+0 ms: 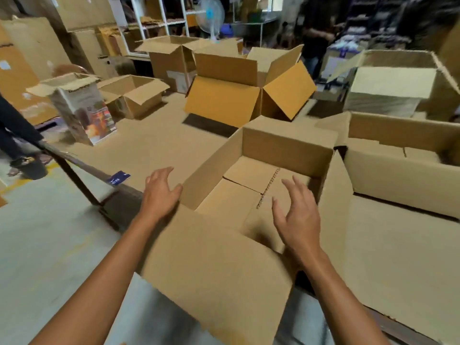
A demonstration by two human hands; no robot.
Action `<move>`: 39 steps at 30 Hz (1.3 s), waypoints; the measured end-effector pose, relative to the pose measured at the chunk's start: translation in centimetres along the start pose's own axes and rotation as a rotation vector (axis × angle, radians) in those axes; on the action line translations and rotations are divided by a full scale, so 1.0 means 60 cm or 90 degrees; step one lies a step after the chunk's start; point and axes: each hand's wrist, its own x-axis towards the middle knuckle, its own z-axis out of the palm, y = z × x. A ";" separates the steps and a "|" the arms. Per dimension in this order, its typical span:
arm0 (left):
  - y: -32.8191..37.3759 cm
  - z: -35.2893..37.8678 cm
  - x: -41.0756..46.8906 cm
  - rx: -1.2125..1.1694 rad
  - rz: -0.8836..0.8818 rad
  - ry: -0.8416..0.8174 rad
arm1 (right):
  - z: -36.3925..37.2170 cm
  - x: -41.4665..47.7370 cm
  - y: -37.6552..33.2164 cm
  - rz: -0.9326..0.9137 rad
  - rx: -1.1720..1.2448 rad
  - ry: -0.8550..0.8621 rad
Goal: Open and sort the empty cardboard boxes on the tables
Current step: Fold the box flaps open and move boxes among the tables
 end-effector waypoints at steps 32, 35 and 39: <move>-0.101 0.027 -0.044 -0.438 -0.399 -0.344 | 0.047 -0.186 -0.043 0.732 0.038 0.083; -0.126 0.037 -0.057 -0.463 -0.385 -0.281 | 0.047 -0.197 -0.050 0.814 0.121 0.081; -0.150 0.060 -0.068 -0.496 -0.351 -0.212 | 0.050 -0.219 -0.049 0.811 0.228 0.105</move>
